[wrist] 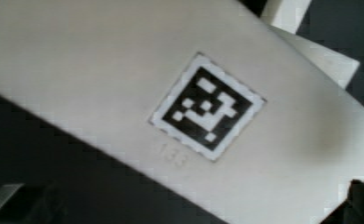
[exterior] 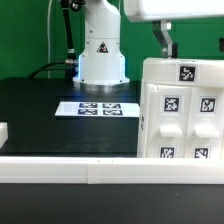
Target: Assemble cabinet
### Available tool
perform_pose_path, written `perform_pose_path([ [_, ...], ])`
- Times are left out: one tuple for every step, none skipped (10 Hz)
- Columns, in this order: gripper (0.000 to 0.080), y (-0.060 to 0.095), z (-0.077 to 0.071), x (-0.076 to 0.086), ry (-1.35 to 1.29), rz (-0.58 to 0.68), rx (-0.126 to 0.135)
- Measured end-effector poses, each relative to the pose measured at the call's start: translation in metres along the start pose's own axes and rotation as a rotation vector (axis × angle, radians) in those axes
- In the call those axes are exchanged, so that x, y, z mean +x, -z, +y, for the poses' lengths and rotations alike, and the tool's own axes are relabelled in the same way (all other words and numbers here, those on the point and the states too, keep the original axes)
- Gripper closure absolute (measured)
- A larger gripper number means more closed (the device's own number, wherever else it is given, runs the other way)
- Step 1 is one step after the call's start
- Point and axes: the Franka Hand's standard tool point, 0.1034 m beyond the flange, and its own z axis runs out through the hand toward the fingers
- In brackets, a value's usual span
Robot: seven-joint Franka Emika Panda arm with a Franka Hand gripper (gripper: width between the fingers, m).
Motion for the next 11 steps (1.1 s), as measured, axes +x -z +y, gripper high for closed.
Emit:
perform_pose_path([
  [0.0002,-0.0004,0.0010,-0.0005,0.057,-0.001,-0.001],
  [0.0002,-0.0004,0.0021,-0.0009,0.099,-0.002,-0.002],
  [0.0002,-0.0003,0.0036,-0.0015,0.190,-0.006,-0.009],
  [0.0002,-0.0004,0.0045,-0.0020,0.270,-0.013,-0.019],
  [0.0002,-0.0004,0.0053,-0.0023,0.333,-0.018,-0.025],
  [0.0002,-0.0006,0.0060,-0.0029,0.434,-0.030,-0.038],
  [0.0002,-0.0009,0.0047,-0.0022,0.498,-0.039,-0.051],
  [0.0002,-0.0012,0.0028,-0.0014,0.549,-0.047,-0.062],
  [0.0002,-0.0014,0.0032,-0.0017,0.608,-0.055,-0.067],
  [0.0002,-0.0026,0.0027,-0.0026,0.628,-0.060,-0.067],
  [0.0002,-0.0053,0.0008,-0.0051,0.681,-0.075,-0.070],
])
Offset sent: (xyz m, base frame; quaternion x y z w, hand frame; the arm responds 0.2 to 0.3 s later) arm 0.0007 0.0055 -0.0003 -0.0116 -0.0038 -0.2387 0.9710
